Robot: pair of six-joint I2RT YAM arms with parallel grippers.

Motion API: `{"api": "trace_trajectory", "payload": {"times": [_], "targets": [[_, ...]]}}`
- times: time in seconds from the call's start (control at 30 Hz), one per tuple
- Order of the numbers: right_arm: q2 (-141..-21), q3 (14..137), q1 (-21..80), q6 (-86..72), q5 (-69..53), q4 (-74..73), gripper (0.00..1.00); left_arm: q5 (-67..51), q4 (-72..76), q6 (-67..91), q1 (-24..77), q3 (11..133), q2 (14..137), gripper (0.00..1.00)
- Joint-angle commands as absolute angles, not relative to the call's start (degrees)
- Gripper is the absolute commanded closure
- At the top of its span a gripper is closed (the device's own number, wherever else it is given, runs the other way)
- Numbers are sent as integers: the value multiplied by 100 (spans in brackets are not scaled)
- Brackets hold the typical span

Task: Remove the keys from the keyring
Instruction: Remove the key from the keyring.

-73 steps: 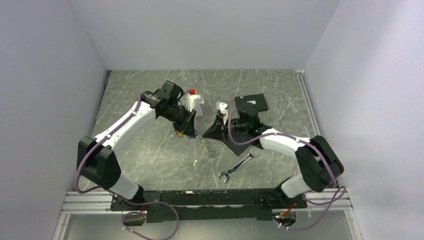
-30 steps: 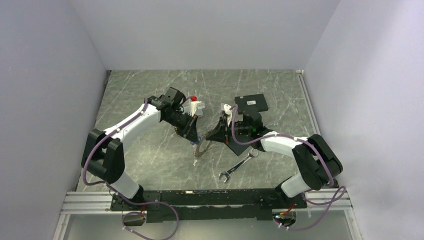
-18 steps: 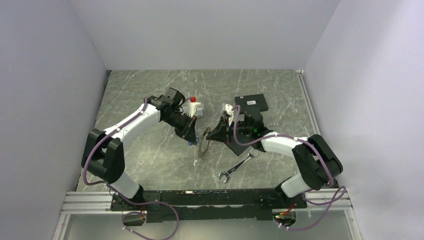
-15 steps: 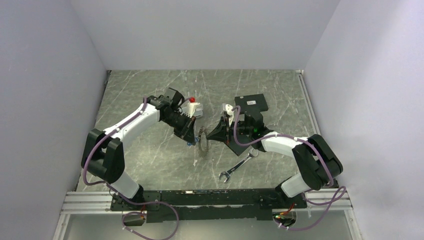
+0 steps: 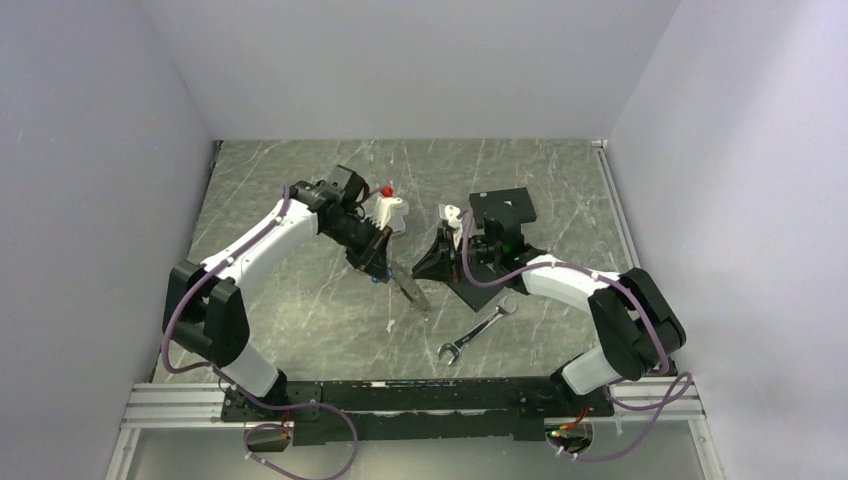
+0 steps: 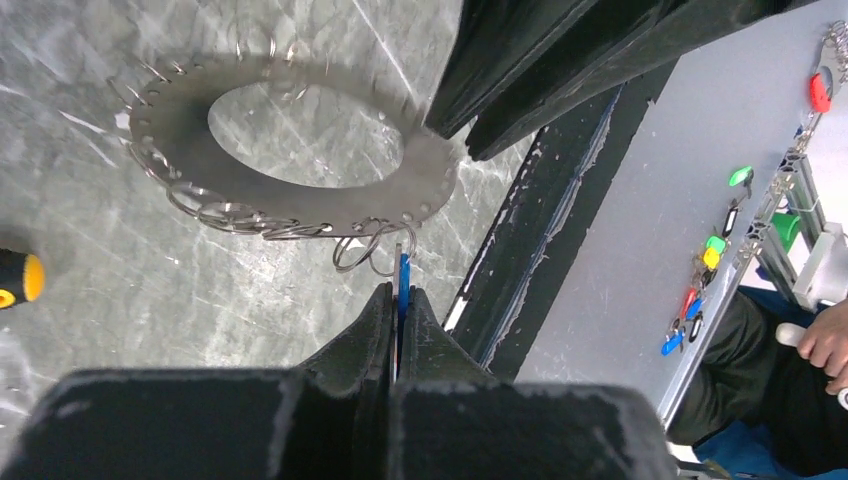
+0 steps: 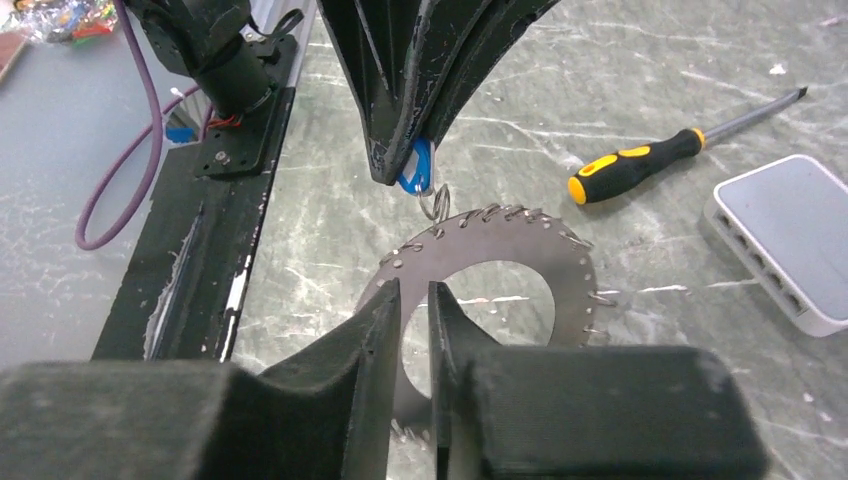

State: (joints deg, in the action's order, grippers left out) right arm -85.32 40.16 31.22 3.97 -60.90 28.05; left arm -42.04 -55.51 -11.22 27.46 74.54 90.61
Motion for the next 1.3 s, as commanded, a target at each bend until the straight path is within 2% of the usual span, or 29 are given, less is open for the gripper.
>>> {"api": "trace_trajectory", "payload": {"times": [0.0,0.07,0.37,0.6,0.77,0.87,1.0,1.27], "targets": [[-8361,4421,3127,851,-6415,2314,74,-4343,-5989,-1729,2799,7963,8864,100],[-8358,4465,3137,966,-6453,2196,68,-4342,-6105,-1922,2828,8073,8892,100],[-8390,4562,3199,1294,-6374,1964,63,-4734,-6303,-2328,2869,8245,8921,100],[-8365,5120,3199,2347,-6451,617,58,-4587,-6607,-2815,2958,8442,8925,100],[-8378,5363,3199,2575,-6594,296,53,-4426,-6833,-3082,3135,8624,8981,100],[-8385,5387,3210,2505,-6793,364,51,-4443,-6866,-3116,3179,8661,9008,100],[-8387,5277,3292,2407,-6951,567,54,-4524,-6844,-3101,3189,8696,9017,100],[-8464,4661,3386,796,-7003,2611,58,-4633,-6794,-3006,3190,8762,9074,100]]}}
